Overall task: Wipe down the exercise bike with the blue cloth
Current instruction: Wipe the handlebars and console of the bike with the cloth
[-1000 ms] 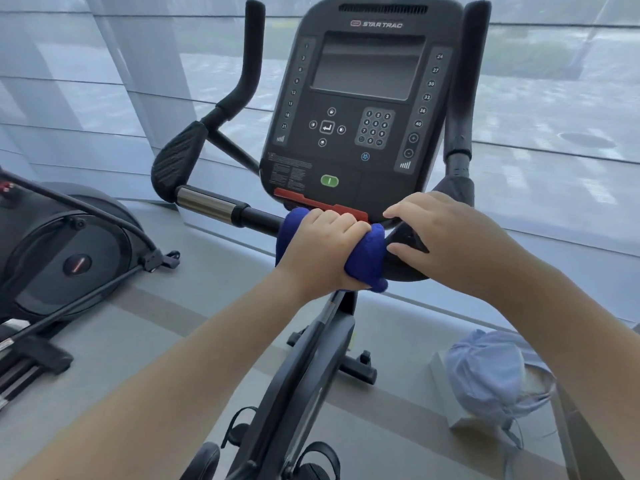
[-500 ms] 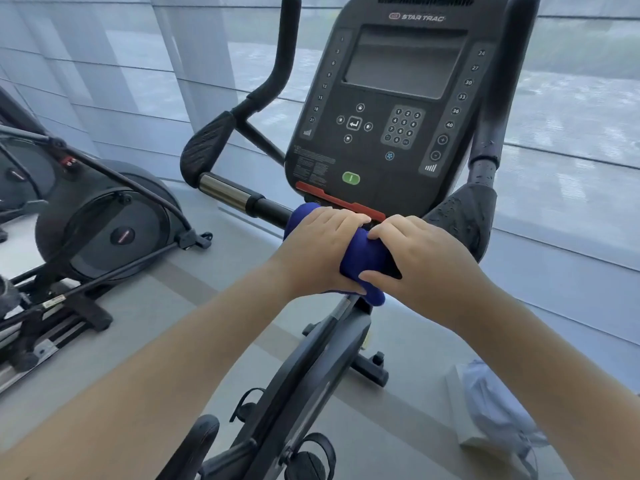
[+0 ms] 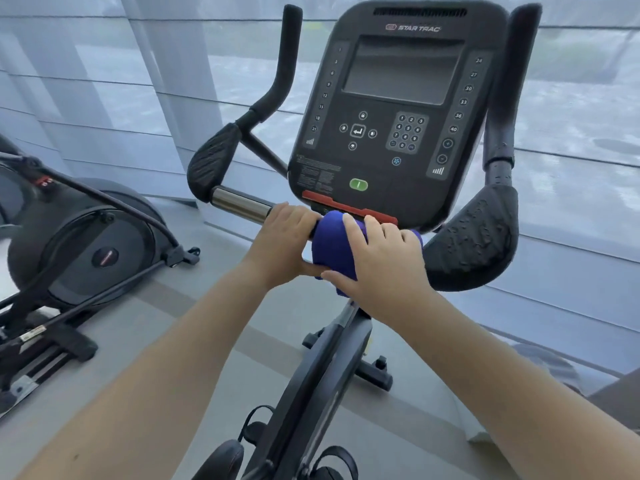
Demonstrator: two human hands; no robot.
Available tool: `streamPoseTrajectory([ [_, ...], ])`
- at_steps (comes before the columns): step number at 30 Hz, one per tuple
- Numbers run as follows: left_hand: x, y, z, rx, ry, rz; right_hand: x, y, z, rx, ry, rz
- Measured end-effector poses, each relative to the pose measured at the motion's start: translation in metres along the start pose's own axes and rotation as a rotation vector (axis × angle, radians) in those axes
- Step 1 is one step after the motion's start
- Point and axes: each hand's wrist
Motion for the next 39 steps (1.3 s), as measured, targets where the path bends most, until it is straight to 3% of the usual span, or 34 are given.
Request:
streamPoseTrajectory([
  [3, -0.001, 0.002, 0.004, 0.03, 0.013, 0.012, 0.018, 0.0, 0.005, -0.016, 0.082, -0.014],
  [7, -0.002, -0.006, 0.006, -0.018, 0.027, 0.059, 0.041, -0.015, -0.006, 0.181, 0.119, 0.187],
  [9, -0.002, -0.007, 0.007, -0.037, 0.031, 0.08, 0.037, -0.013, -0.004, 0.152, 0.132, 0.195],
  [15, -0.002, -0.002, 0.013, -0.016, 0.046, 0.074, 0.006, 0.017, 0.0, -0.257, 0.107, -0.172],
  [17, -0.003, -0.002, 0.011, -0.031, 0.052, 0.043, 0.012, 0.009, 0.001, -0.185, 0.136, -0.091],
  [22, -0.003, -0.004, 0.009, -0.075, 0.05, 0.03, 0.048, -0.018, -0.011, 0.183, 0.171, 0.333],
  [24, -0.003, -0.004, 0.008, -0.09, 0.052, 0.015, 0.043, -0.015, -0.011, 0.166, 0.187, 0.273],
  [27, -0.004, -0.001, 0.011, -0.093, 0.071, -0.014, 0.013, 0.008, 0.0, -0.107, 0.105, -0.074],
  [29, -0.005, -0.001, 0.012, -0.095, 0.081, -0.007, -0.002, 0.023, 0.006, -0.269, 0.075, -0.165],
  [34, -0.001, -0.006, 0.007, -0.101, -0.004, 0.096, -0.005, 0.018, 0.006, -0.194, 0.052, -0.144],
  [39, 0.001, -0.007, -0.001, -0.185, -0.085, 0.073, -0.013, -0.001, -0.004, -0.035, -0.071, -0.009],
])
Point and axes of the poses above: each hand's wrist, its own x-axis towards the middle knuckle, its own y-axis out of the palm, z = x × y, and after that the axes turned 3 degrees about -y, right-handed
